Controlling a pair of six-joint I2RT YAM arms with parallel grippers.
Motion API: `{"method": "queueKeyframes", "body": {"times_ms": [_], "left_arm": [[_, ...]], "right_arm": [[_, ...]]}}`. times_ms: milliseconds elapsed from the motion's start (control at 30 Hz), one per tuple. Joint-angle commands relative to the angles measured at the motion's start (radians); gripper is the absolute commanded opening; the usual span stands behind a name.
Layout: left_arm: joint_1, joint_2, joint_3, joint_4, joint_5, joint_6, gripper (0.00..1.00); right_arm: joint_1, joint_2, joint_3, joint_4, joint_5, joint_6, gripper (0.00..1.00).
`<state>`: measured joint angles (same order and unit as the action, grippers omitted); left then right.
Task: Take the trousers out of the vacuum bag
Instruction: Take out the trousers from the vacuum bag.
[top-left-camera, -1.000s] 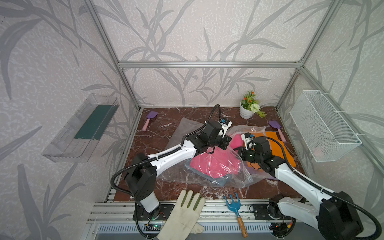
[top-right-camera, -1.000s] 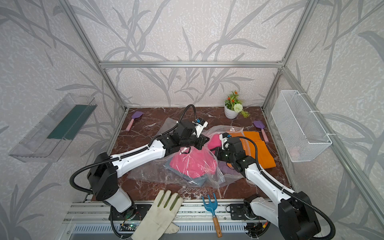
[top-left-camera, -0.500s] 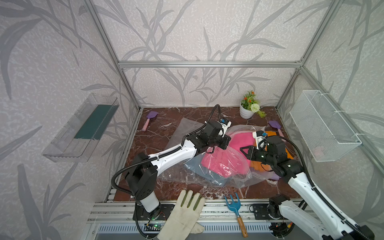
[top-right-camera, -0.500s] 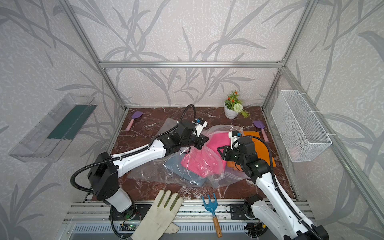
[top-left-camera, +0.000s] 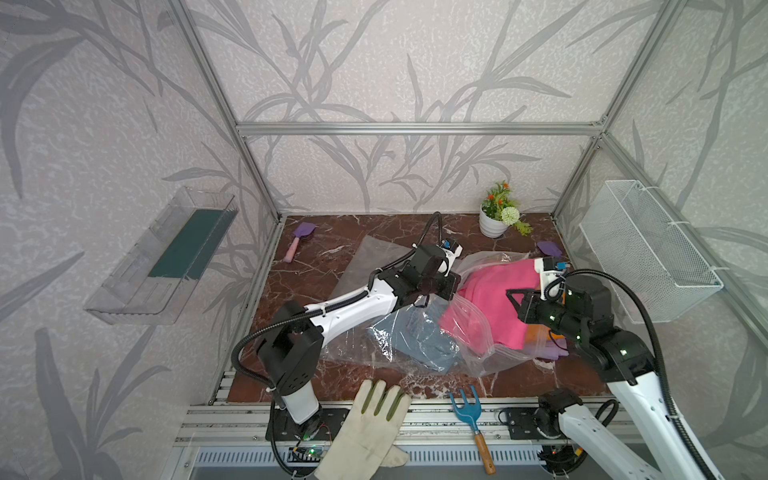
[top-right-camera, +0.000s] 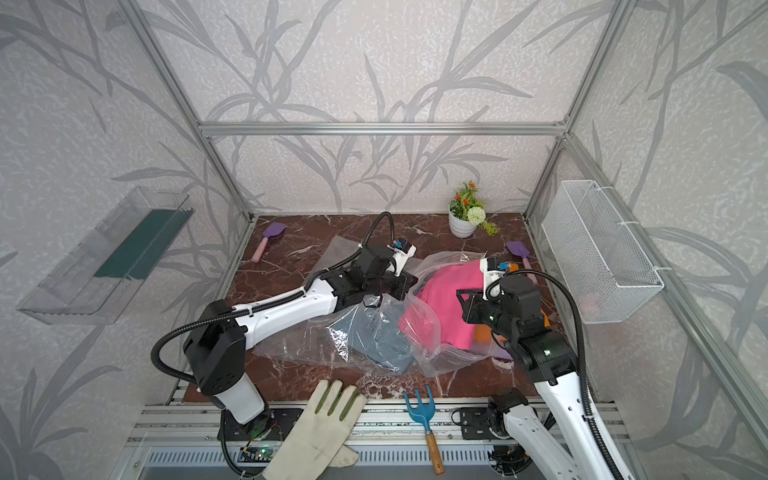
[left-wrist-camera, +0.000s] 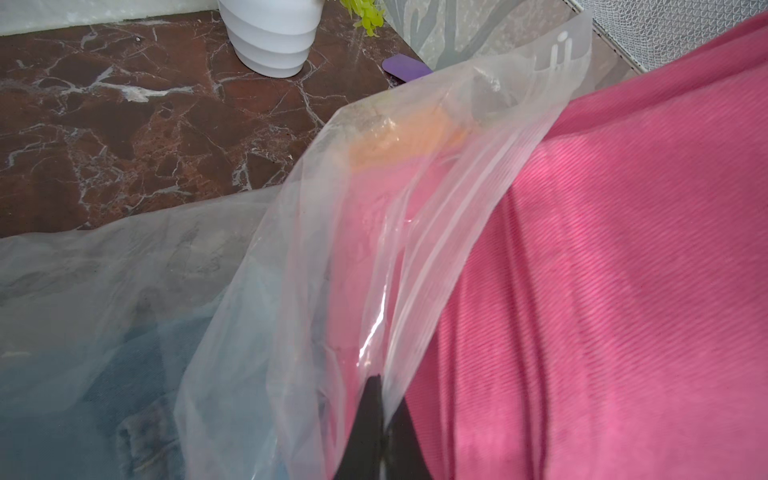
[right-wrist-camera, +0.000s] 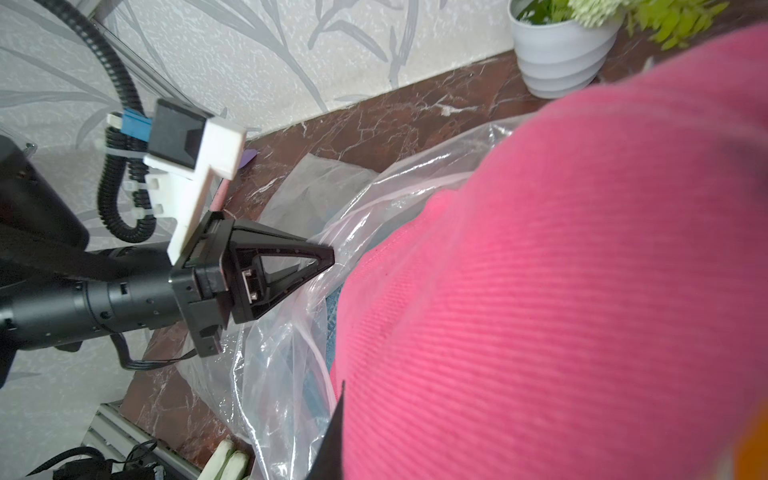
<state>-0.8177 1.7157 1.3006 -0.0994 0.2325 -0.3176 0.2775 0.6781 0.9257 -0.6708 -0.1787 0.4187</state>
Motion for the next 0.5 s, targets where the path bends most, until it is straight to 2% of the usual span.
{"method": "queueKeyframes", "body": {"times_ms": [0, 467], "left_arm": [[0.008, 0.028, 0.013, -0.002, -0.016, -0.012, 0.0], [0.017, 0.172, 0.042, 0.046, 0.028, -0.059, 0.0]], "right_arm": [[-0.01, -0.057, 0.11, 0.096, 0.103, -0.064, 0.0], [-0.011, -0.18, 0.302, -0.02, 0.326, -0.162, 0.0]]}}
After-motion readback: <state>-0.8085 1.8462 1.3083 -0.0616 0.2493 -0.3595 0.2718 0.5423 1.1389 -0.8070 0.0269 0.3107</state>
